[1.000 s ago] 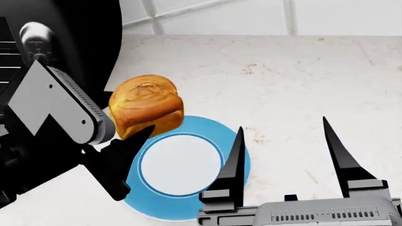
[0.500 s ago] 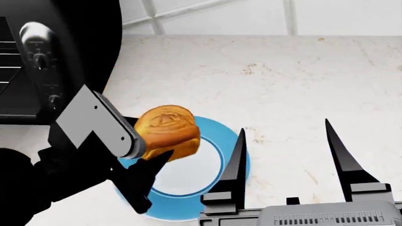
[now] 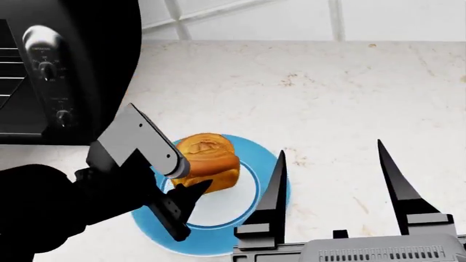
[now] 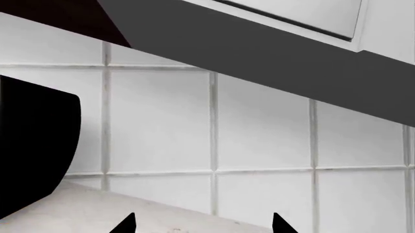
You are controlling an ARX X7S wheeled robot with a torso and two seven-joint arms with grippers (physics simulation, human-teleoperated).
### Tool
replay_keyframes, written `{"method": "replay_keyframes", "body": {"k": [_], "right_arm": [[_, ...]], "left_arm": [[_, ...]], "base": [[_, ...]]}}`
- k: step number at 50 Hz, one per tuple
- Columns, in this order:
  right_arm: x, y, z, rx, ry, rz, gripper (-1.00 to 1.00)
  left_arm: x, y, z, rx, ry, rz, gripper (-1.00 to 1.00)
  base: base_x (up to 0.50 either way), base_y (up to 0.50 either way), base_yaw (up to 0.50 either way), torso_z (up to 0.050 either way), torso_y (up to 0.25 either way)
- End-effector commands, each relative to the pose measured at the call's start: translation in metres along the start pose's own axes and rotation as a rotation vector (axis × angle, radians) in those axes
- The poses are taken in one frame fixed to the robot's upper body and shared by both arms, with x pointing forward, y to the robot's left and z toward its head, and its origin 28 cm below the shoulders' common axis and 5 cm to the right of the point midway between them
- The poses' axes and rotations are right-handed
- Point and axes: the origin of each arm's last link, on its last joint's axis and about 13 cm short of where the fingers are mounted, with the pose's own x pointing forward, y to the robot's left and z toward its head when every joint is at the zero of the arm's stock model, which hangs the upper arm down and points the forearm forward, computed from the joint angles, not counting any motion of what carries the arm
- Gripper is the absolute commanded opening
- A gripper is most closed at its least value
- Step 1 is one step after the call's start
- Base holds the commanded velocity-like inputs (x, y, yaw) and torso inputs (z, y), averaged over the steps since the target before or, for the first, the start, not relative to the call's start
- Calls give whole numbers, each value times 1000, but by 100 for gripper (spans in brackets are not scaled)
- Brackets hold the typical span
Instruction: Pick the bread from the rack and place it on the plate on the counter.
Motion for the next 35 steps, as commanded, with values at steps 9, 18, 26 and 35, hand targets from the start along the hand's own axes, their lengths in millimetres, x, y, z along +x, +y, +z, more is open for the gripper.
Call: {"method": "replay_keyframes", "body": {"k": [9, 18, 26, 35], "right_arm": [[-3, 0, 0, 0, 1, 0, 100], [-4, -2, 0, 0, 7, -7, 100], [-3, -1, -1, 4, 6, -6, 100], [-2, -1, -2, 8, 6, -9, 100]], "left_arm": [[15, 4, -3, -18, 37, -3, -100], [7, 5, 3, -7, 22, 19, 100], [-13, -2, 13, 11, -15, 23, 100], [-33, -10, 26, 30, -77, 9, 100]], "base": [[0, 0, 0, 0, 0], [0, 0, 0, 0, 1], [0, 0, 0, 0, 0], [0, 0, 0, 0, 0]]}}
